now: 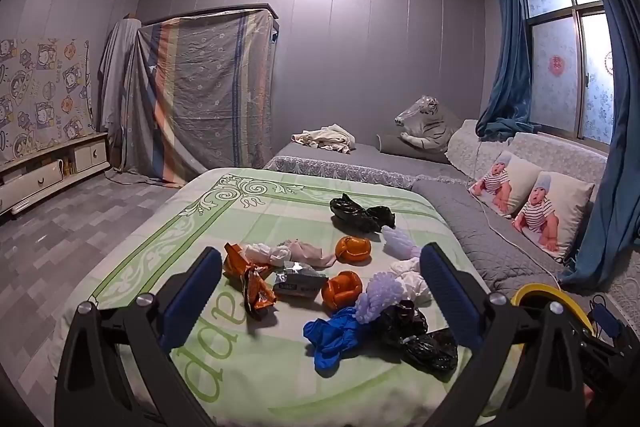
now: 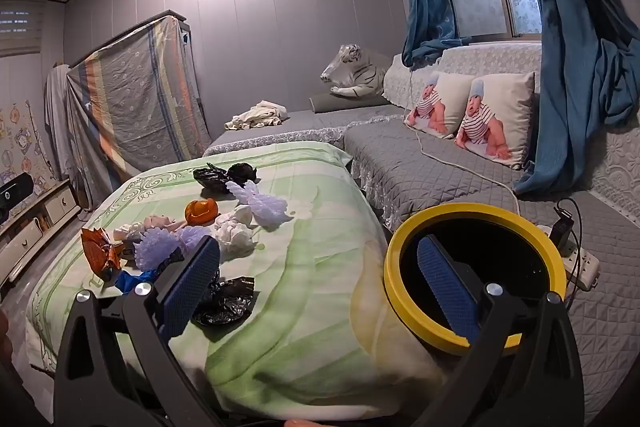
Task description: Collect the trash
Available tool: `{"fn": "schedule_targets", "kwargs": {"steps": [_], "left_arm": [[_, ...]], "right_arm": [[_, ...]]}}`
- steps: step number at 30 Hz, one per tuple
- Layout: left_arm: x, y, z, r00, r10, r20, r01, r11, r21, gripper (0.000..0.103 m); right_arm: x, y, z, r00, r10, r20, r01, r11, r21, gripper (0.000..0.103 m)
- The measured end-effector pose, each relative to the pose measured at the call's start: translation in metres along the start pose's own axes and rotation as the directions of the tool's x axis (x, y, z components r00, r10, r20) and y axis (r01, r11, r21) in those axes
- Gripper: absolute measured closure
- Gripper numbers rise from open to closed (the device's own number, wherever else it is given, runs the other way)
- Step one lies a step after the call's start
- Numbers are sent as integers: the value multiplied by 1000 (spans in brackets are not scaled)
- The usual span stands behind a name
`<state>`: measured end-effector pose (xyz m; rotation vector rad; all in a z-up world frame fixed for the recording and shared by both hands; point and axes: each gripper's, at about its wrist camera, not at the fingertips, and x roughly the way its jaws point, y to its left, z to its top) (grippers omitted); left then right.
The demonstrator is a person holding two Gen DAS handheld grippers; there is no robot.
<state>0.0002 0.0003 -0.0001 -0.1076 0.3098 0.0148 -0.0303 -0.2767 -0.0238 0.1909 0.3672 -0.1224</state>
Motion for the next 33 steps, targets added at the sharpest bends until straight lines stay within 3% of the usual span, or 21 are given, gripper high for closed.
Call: {"fn": "schedule_targets", "kwargs": {"steps": [33], "left_arm": [[-2, -3, 1, 1000, -2, 0, 2, 1000, 0, 7]], "right_arm": [[-1, -1, 1, 1000, -1, 9, 1, 1000, -5, 8]]}}
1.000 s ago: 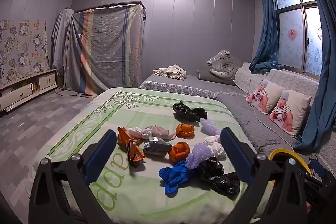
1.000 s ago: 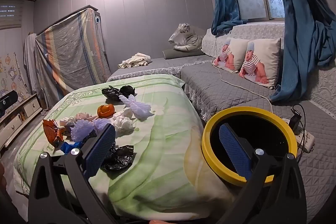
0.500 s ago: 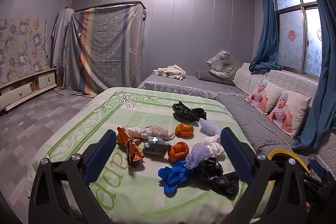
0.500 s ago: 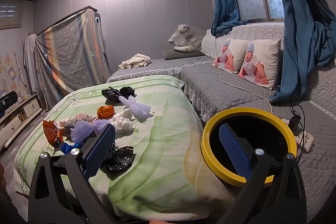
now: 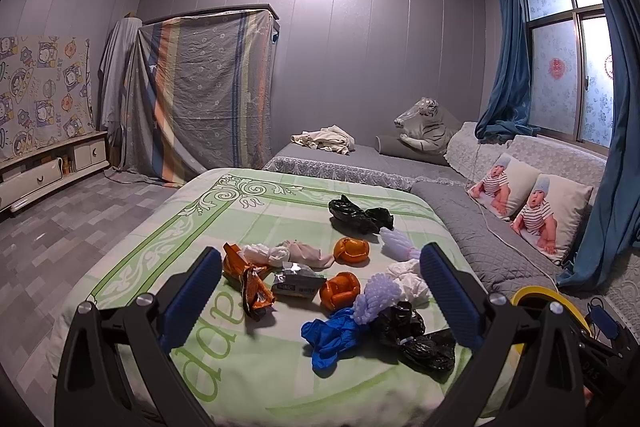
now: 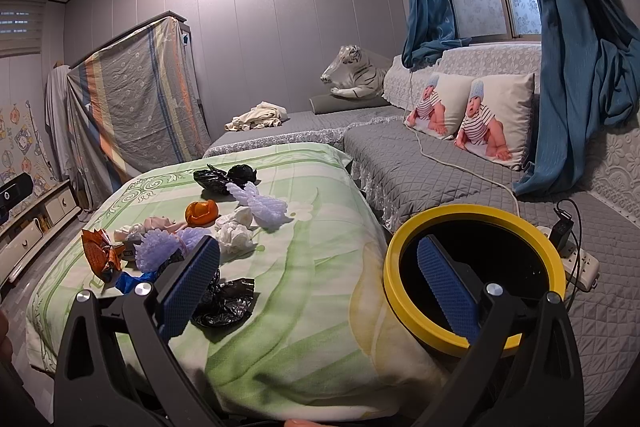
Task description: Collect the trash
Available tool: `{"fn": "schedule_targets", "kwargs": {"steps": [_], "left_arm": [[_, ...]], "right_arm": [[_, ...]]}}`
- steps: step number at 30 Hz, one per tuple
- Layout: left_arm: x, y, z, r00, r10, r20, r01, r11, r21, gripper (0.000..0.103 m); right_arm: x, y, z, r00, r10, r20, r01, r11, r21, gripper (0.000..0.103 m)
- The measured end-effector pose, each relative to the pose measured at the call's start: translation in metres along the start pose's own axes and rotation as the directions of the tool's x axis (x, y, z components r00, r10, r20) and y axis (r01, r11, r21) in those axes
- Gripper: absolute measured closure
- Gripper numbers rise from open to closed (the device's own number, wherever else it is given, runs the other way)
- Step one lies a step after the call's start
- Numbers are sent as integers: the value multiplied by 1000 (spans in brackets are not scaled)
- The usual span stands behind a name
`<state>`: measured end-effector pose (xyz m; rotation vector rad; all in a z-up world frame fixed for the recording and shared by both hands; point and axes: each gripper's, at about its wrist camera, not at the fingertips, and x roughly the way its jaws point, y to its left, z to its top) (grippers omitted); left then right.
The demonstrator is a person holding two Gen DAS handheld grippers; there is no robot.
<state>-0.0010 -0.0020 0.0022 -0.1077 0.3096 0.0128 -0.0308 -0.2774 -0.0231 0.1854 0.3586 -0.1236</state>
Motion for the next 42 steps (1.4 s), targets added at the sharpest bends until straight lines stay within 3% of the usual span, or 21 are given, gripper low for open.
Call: {"fn": "schedule_targets", "kwargs": {"steps": [42], "left_arm": [[1, 1, -2, 1000, -8, -3, 8, 1000, -4, 7]], "right_arm": [[-2, -1, -1, 1000, 3, -7, -3, 1000, 4, 8]]}}
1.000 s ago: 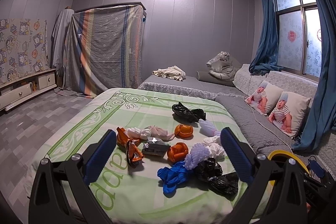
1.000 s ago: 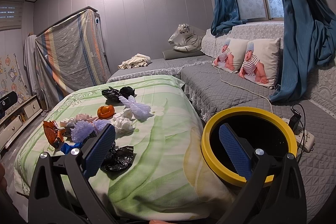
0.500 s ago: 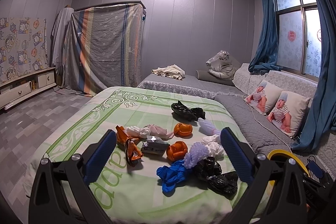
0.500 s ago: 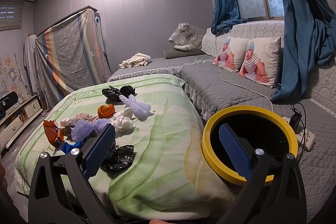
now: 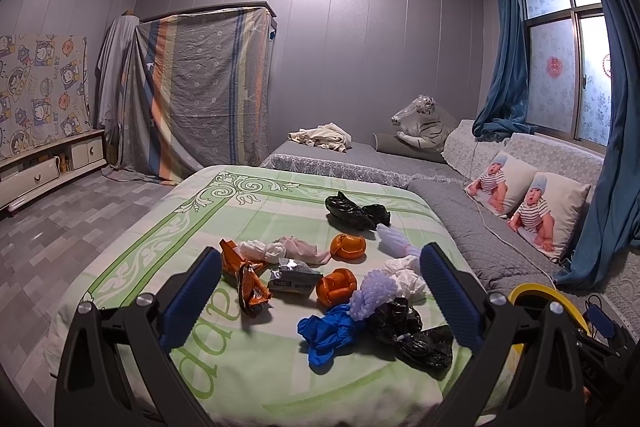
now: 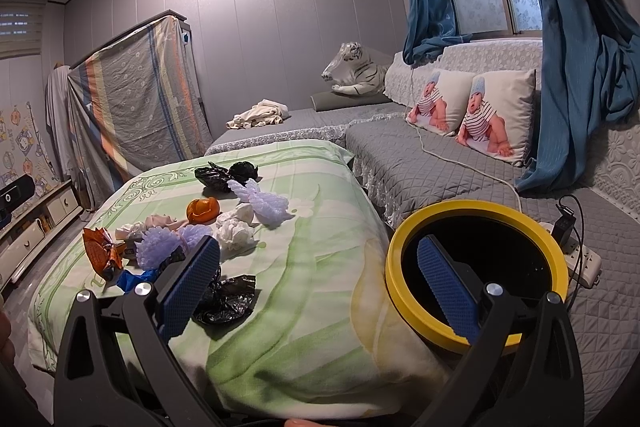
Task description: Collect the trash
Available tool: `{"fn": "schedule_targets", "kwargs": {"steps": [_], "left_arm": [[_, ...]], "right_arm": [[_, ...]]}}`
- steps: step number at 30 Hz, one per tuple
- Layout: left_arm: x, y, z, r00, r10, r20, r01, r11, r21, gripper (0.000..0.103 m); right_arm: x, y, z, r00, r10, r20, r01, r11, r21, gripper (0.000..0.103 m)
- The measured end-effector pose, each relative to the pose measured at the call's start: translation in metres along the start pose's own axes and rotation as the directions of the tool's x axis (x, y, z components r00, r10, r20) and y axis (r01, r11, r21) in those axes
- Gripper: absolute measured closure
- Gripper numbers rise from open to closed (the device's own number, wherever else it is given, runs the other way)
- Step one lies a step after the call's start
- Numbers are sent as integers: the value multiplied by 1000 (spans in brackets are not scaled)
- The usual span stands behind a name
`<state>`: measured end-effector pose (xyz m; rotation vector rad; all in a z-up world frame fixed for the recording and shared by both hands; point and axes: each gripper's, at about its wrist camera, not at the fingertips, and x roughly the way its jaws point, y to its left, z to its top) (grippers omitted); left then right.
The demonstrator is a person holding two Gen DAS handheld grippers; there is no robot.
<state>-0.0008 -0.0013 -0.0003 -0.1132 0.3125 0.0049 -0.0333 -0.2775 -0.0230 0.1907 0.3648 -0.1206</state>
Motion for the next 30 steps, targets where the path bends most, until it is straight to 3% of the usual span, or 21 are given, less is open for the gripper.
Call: {"fn": "schedule_targets", "kwargs": {"steps": [23, 28, 30], "left_arm": [[4, 0, -3, 1000, 7, -25, -6, 1000, 12, 7], [22, 8, -6, 995, 0, -96, 0, 1000, 4, 7], [30, 15, -8, 993, 32, -115, -32, 999, -2, 7]], "right_arm": [[8, 4, -3, 1000, 5, -5, -5, 1000, -17, 8], [23, 11, -8, 992, 96, -83, -101, 994, -52, 8], [31, 17, -11, 985, 132, -110, -141, 987, -83, 8]]}}
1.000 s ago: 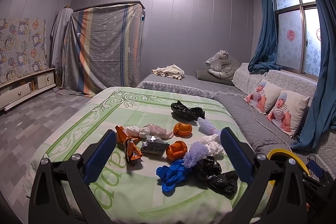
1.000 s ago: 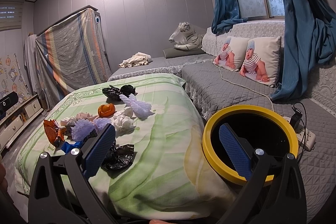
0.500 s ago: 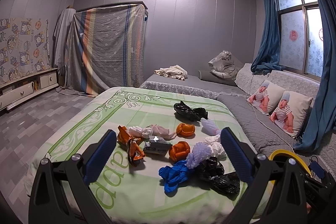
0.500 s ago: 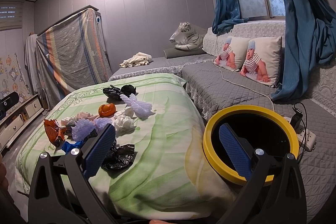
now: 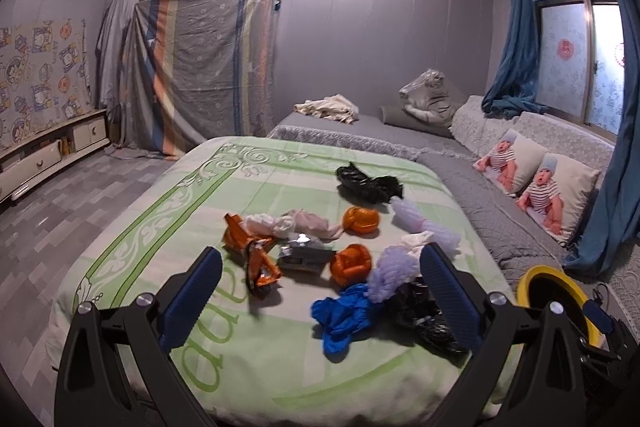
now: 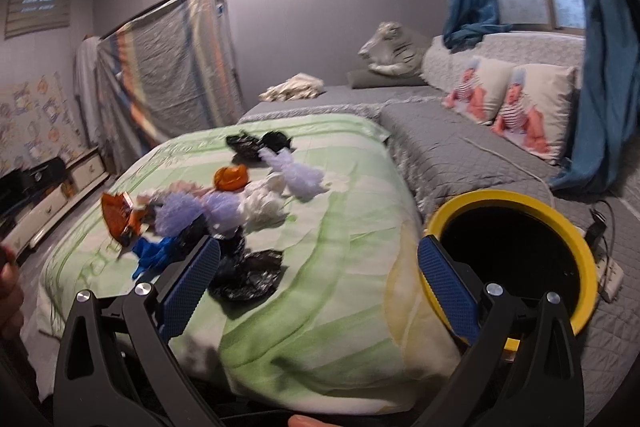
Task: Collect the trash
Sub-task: 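Grasp the orange chip bag with the left gripper while the right gripper grasps the black plastic bag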
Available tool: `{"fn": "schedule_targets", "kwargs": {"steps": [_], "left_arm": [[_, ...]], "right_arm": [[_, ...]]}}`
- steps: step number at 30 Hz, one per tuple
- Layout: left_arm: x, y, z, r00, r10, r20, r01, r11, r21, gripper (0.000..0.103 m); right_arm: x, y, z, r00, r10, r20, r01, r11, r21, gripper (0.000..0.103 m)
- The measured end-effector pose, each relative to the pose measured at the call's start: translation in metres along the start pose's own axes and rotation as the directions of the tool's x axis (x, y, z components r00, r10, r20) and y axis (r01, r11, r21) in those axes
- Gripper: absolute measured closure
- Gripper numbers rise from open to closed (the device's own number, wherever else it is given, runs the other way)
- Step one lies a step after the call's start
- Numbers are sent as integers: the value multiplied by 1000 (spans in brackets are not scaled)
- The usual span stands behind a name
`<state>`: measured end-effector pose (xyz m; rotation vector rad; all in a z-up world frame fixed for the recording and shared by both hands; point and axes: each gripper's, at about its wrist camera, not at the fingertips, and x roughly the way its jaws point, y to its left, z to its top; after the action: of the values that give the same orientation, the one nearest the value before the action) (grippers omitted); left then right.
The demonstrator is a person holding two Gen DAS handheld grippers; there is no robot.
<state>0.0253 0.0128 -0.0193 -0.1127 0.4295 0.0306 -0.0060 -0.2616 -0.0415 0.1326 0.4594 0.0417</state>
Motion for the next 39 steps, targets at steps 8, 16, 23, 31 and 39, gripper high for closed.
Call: {"fn": "schedule_targets", "kwargs": {"steps": [8, 16, 23, 31, 39], "left_arm": [[41, 42, -8, 994, 38, -98, -44, 997, -58, 7], [78, 73, -19, 981, 1, -193, -17, 997, -78, 7], [116, 83, -20, 951, 49, -307, -69, 996, -54, 7], [147, 90, -17, 921, 27, -389, -62, 995, -78, 7], [166, 88, -12, 915, 23, -404, -58, 995, -76, 7]], "right_arm": [[39, 26, -10, 994, 101, -51, -109, 976, -187, 8], [84, 42, -11, 970, 192, -151, -228, 930, -288, 8], [110, 53, -10, 950, 225, -218, -286, 906, -311, 8], [126, 67, -6, 921, 276, -274, -360, 872, -331, 9], [136, 81, -4, 903, 300, -306, -402, 840, -363, 12]]}}
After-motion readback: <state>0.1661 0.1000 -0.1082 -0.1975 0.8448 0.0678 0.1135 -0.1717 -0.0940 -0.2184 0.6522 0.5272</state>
